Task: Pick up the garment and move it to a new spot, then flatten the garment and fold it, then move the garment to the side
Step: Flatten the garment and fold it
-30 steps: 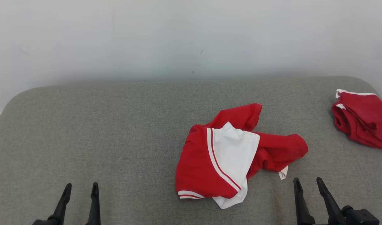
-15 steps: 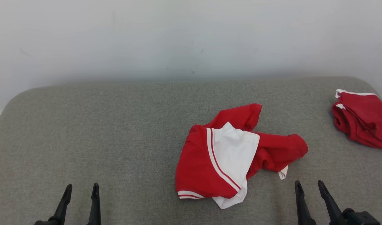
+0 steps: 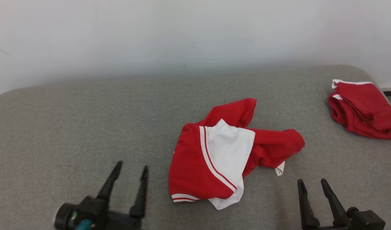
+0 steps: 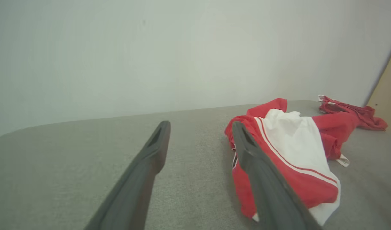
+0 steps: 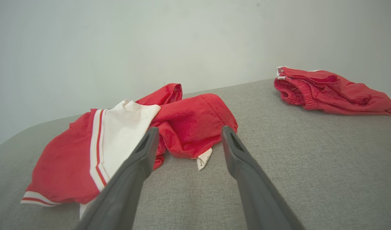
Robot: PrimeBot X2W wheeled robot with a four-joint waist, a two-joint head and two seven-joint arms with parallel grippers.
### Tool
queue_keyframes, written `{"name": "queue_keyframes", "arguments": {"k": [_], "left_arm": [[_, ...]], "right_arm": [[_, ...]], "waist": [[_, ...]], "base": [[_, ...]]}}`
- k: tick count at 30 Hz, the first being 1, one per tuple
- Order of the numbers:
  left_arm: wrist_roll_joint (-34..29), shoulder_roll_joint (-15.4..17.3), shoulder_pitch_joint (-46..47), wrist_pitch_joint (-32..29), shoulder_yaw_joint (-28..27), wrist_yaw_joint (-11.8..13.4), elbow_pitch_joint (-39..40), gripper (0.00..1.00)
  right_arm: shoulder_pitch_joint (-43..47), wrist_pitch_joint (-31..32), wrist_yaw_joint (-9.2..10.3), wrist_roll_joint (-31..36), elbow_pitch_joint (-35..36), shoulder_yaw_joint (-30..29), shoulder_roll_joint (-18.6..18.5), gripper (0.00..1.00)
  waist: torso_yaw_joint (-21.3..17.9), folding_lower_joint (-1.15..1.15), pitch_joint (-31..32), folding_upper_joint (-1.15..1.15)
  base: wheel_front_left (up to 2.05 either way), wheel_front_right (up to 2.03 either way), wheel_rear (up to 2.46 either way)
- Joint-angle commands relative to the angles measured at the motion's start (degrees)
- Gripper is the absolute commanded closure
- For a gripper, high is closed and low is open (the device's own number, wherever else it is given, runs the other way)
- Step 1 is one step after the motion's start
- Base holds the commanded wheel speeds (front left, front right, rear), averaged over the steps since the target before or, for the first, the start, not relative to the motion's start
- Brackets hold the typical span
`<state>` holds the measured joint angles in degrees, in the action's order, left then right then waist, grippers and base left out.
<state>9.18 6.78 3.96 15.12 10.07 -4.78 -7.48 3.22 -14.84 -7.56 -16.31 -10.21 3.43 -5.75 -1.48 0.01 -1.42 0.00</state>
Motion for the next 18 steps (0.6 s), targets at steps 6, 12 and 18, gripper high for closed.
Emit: {"name": "queue_keyframes", "arguments": {"k": [6, 12, 18], "left_arm": [[-1.9, -1.7, 6.1, 0.0, 8.8, -1.9, -4.9, 0.00], [-2.2, -2.3, 9.4, -0.4, 15.7, -2.5, -11.5, 0.00], [-1.5, -2.6, 12.1, -0.2, 20.1, -2.5, -18.5, 0.00]], "right_arm": [[-1.5, -0.2, 0.13, -0.6, -0.8, 0.3, 0.3, 0.00], [-2.7, -0.4, 0.13, -0.9, -1.3, 0.4, 0.5, 0.00], [-3.8, -0.4, 0.13, -1.0, -0.9, 0.6, 0.8, 0.00]], "waist": [[-4.7, -0.01, -2.9, 0.00], [-8.2, -0.01, -4.9, 0.00], [-10.7, -0.01, -6.7, 0.00]], "base": [[0.00, 0.00, 0.00], [0.00, 0.00, 0.00], [0.00, 0.00, 0.00]]}}
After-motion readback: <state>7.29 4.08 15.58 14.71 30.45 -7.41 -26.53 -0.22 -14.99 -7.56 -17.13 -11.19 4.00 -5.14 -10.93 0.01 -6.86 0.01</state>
